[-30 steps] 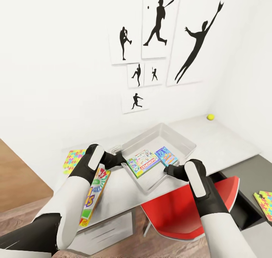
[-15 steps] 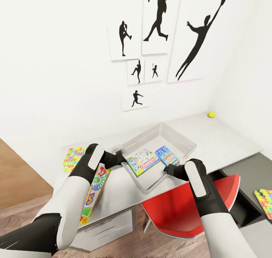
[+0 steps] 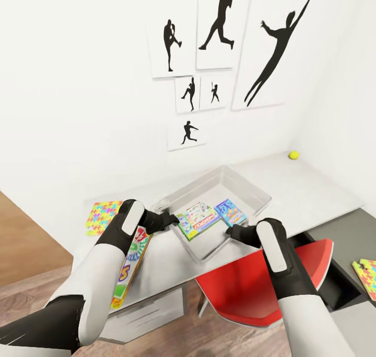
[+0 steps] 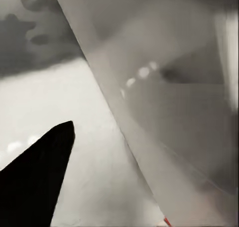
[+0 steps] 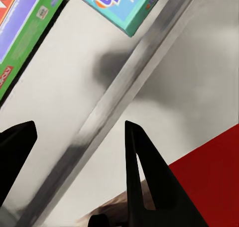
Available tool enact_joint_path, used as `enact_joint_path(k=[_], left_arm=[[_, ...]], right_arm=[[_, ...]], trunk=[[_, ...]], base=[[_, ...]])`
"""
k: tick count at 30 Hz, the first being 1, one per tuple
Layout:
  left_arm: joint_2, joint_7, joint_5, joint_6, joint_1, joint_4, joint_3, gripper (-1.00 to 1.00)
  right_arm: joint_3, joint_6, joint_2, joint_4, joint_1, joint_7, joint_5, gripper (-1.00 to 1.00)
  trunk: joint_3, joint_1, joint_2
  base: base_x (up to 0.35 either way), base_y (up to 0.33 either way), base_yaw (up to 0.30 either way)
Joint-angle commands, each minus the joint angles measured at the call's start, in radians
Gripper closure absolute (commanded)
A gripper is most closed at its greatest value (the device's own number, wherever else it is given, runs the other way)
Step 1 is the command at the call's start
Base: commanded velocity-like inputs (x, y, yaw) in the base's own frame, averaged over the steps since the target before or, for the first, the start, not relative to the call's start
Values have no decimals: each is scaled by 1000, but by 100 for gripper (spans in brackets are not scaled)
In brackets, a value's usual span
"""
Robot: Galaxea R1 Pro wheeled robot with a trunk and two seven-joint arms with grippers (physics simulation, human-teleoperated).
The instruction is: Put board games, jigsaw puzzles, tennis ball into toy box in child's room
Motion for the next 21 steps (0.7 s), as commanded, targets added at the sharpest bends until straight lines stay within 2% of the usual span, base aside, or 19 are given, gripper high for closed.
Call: enact_joint_path(k=[1,6,7,21], left_arm=[[-1,10,10,4,-1,-1,4,-100],[-1,10,10,3,0,-1,4,-100],[-1,10,10,3,0,-1,4,-100],[-1,10,10,4,-1,-1,4,-100]], right_arm=[[-2,3,1,39,0,-8,-32,100],[-2,3,1,39,0,-8,-31,100],[-2,3,1,39,0,-8,-31,-100],[-2,3,1,37,0,-7,-31,-100]], trunk=[[-2,1,-1],[-2,1,-1],[-2,1,-1],[-2,1,-1]], base=[[0,0,0],[0,0,0],[0,0,0],[0,0,0]])
